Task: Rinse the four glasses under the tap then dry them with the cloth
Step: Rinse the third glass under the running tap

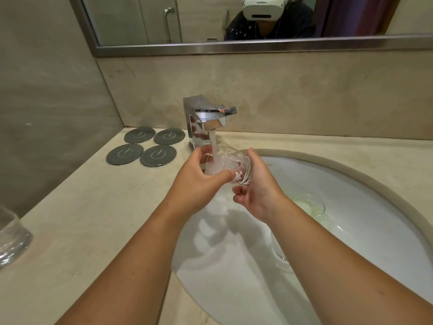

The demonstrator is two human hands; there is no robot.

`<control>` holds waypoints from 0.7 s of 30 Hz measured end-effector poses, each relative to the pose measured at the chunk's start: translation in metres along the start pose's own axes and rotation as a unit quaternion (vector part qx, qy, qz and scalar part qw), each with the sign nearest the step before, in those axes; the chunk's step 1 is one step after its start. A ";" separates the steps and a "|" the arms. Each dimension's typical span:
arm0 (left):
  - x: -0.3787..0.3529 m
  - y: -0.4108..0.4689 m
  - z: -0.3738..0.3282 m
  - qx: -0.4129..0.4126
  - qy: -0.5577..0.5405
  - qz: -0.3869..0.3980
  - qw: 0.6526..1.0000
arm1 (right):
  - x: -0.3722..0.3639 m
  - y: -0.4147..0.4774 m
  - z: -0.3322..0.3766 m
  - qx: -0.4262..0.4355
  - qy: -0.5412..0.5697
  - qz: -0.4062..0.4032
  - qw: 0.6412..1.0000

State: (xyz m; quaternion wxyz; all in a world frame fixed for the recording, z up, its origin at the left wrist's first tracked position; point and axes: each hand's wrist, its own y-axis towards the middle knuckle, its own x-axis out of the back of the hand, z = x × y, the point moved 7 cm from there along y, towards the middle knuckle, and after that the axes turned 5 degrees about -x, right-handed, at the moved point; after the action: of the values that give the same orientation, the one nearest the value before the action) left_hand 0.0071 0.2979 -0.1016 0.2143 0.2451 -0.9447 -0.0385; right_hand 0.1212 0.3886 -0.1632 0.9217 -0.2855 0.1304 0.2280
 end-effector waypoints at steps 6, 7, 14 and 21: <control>-0.005 0.001 0.008 0.018 -0.024 0.022 0.999 | 0.003 0.004 0.006 0.047 0.034 -0.020 0.998; -0.005 0.001 0.009 0.022 -0.022 0.019 0.999 | 0.003 0.003 0.008 0.057 0.023 -0.024 0.998; -0.002 0.001 0.012 0.041 -0.043 -0.009 0.998 | 0.000 -0.001 0.015 0.098 0.006 -0.015 0.995; 0.001 0.002 0.004 -0.009 0.000 0.000 1.000 | 0.001 0.001 -0.003 -0.004 -0.063 -0.013 0.998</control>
State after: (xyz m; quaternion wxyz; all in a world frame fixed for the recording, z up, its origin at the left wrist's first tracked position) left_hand 0.0041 0.2986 -0.1043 0.2164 0.2430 -0.9444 -0.0475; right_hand 0.1215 0.3876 -0.1664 0.9297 -0.2762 0.0678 0.2342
